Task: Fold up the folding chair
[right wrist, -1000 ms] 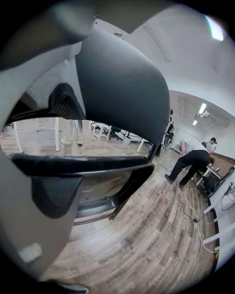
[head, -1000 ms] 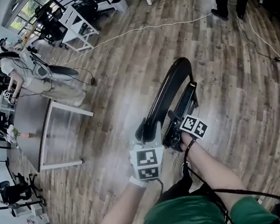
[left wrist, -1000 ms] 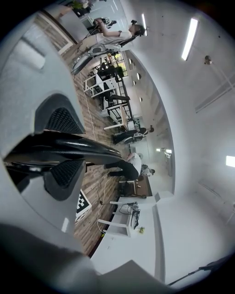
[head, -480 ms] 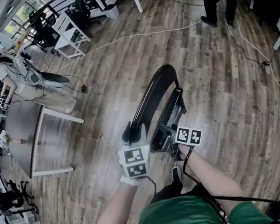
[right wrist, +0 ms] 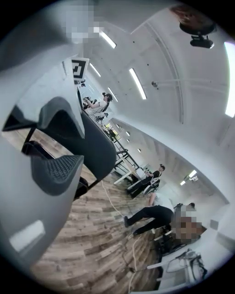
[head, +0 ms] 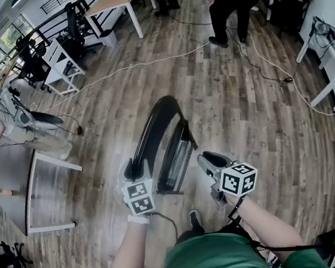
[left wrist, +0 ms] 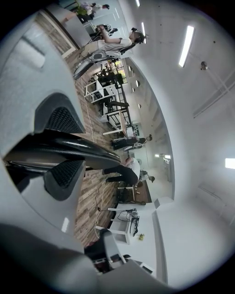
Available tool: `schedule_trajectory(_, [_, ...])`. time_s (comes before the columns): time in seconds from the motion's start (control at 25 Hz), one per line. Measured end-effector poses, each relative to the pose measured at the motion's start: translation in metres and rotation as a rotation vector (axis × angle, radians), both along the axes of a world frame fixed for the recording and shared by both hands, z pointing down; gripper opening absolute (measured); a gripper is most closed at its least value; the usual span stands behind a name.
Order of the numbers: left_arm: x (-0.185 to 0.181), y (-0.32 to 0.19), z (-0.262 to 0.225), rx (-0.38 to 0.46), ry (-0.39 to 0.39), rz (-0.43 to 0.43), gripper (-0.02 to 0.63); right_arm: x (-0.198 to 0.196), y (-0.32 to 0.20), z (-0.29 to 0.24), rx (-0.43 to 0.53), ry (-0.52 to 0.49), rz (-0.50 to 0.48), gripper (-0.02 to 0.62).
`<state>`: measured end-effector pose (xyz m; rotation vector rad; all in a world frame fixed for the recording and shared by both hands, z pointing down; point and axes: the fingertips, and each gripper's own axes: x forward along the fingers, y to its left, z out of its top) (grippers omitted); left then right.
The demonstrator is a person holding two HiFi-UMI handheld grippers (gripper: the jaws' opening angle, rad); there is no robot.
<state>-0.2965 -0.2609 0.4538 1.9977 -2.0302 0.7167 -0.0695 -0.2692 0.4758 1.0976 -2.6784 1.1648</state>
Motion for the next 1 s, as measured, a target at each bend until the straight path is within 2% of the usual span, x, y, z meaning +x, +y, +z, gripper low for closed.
schedule_trajectory(0.08, [0.002, -0.001, 0.000, 0.005, 0.001, -0.003, 0.184, 0.018, 0.006, -0.027, 0.079, 0.036, 0.008, 0.103])
schedule_trajectory(0.16, [0.004, 0.000, -0.001, 0.009, -0.003, -0.009, 0.184, 0.030, 0.017, -0.051, 0.149, 0.067, -0.002, 0.060])
schedule_trajectory(0.28, [0.007, 0.004, -0.002, 0.011, -0.013, -0.015, 0.186, 0.042, 0.034, -0.077, 0.211, 0.073, -0.008, 0.023])
schedule_trajectory(0.56, [0.009, 0.006, -0.003, 0.023, -0.025, -0.012, 0.187, 0.064, 0.068, -0.131, 0.449, 0.201, -0.005, 0.005])
schedule_trajectory(0.72, [0.009, 0.006, -0.001, 0.046, -0.047, -0.013, 0.187, 0.085, 0.076, -0.158, 0.556, 0.264, 0.053, 0.005])
schedule_trajectory(0.84, [0.011, 0.008, -0.004, 0.053, -0.078, -0.020, 0.190, 0.107, 0.077, -0.172, 0.604, 0.302, 0.107, 0.005])
schedule_trajectory(1.0, [0.013, 0.009, -0.005, 0.054, -0.081, -0.022, 0.190, 0.131, 0.075, -0.177, 0.612, 0.334, 0.165, 0.003])
